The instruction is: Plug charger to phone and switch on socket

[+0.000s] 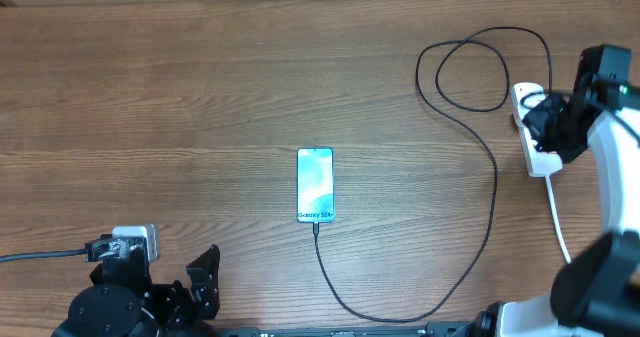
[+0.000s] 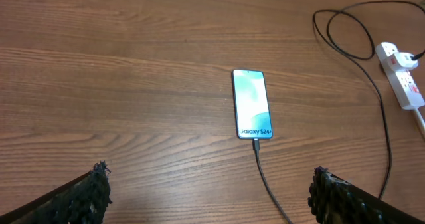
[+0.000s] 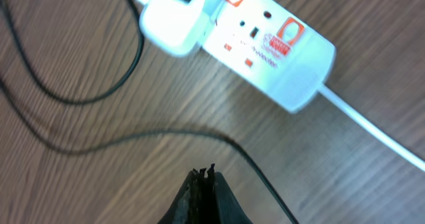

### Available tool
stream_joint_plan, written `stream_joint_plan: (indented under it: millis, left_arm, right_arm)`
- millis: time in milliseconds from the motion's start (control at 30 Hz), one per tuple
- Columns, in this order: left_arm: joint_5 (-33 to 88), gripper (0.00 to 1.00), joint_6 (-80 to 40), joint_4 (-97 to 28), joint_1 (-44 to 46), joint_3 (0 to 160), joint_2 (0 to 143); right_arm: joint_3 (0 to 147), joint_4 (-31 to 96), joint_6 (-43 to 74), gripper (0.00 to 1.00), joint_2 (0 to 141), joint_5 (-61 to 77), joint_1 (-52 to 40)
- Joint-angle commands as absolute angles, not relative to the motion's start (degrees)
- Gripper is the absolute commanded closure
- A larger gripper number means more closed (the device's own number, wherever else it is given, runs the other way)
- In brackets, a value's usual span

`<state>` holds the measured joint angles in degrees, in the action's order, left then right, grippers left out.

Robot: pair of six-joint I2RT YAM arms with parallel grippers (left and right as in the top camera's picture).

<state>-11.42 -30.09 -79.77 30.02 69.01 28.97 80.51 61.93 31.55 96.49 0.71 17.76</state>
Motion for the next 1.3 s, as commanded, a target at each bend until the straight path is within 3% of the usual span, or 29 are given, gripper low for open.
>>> stream_joint_plan:
  millis: [0,533,1267]
  left_arm:
    - [-12.4,0.00,-30.9,-79.8,30.4,69.1,28.6]
    - [-12.2,0.00,-30.9,-79.8,11.0,69.1,13.3]
    - [-12.2,0.00,-30.9,-84.5,6.8,69.1,5.1]
  right_arm:
    - [85.1,62.0,31.5,0.96,101.9,5.2,19.9]
    - [87.4,54.0,31.4,0.96,108.1,5.5,27.2]
    - [87.8,47.6,31.5,0.96,113.1,5.1,27.5]
